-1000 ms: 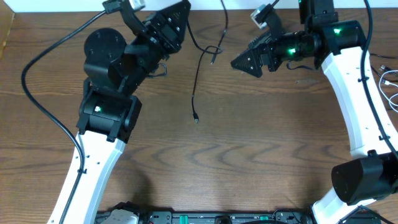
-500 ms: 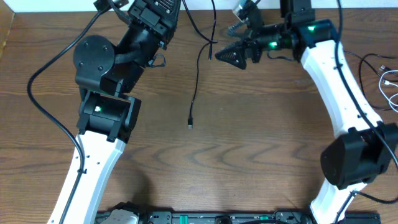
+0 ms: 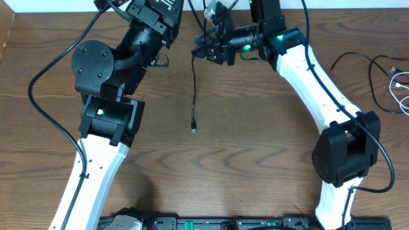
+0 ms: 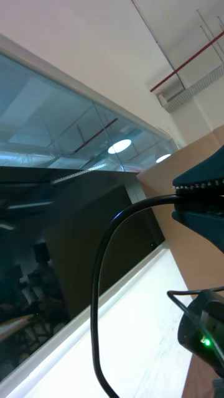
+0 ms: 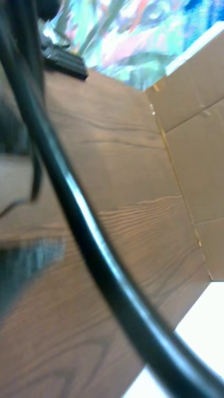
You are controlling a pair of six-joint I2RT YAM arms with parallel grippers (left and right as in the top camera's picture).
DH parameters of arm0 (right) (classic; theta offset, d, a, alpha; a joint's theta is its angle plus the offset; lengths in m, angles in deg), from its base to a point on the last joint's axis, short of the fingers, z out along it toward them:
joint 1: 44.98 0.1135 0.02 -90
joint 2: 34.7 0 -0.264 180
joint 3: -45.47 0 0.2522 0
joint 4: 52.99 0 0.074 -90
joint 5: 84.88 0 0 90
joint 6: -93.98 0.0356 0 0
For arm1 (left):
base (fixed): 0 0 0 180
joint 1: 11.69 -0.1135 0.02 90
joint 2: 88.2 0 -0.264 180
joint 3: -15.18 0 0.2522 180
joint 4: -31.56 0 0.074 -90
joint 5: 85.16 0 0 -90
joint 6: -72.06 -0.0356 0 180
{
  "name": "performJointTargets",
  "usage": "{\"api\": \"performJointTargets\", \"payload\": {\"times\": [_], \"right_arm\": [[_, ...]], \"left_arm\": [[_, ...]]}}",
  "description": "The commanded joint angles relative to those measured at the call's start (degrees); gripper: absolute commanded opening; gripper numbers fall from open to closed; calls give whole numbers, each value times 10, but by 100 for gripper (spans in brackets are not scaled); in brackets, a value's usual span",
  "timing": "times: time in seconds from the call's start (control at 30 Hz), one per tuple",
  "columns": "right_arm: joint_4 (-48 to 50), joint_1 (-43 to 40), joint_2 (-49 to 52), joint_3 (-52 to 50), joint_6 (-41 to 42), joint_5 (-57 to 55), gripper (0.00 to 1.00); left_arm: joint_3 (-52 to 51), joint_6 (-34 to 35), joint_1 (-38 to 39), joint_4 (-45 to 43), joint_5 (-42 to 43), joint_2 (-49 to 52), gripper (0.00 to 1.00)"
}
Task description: Untangle cables
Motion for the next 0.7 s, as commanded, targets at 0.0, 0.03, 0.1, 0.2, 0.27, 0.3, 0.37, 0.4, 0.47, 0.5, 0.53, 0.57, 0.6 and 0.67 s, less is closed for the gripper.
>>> {"api": "performJointTargets", "payload": {"times": [0.0, 0.03, 0.1, 0.2, 0.27, 0.3, 0.37, 0.4, 0.47, 0.5, 0.53, 0.57, 0.6, 0.67], "right_arm": [[5, -10, 2, -2, 106, -7, 1], [3, -19, 0, -2, 140, -9, 1], [-10, -39, -5, -2, 179, -9, 1], [-61, -74, -24, -2, 189, -18, 1], [-91, -91, -38, -2, 177, -31, 1], [-104, -99, -47, -2, 163, -34, 1], [-123, -109, -56, -2, 149, -33, 1], [-130, -111, -57, -2, 144, -31, 2], [-141, -113, -57, -2, 134, -23, 11], [-146, -113, -52, -2, 114, -9, 17], [-146, -113, -51, -2, 97, 11, 24], [-144, -113, -47, -2, 85, 26, 31], [-139, -113, -45, -2, 71, 53, 40], [-124, -112, -36, -2, 40, 108, 53]], "left_arm": [[5, -4, -7, 2, 1, -7, 8], [5, -13, -10, 13, 1, -7, 8], [5, -47, -17, 51, 1, -7, 8], [5, -96, -31, 150, -2, -7, 7], [5, -103, -38, 206, -11, -6, 7], [5, -103, -40, 227, -19, -6, 7], [5, -96, -41, 226, -25, -3, 7], [5, -82, -41, 215, -25, -3, 8], [5, -54, -40, 176, -25, -3, 7], [5, -41, -39, 150, -25, -3, 7], [5, -26, -39, 120, -23, -3, 7], [5, -11, -39, 94, -20, -3, 8], [5, 8, -39, 64, -16, -3, 7], [5, 36, -39, 6, -8, -3, 7]]}}
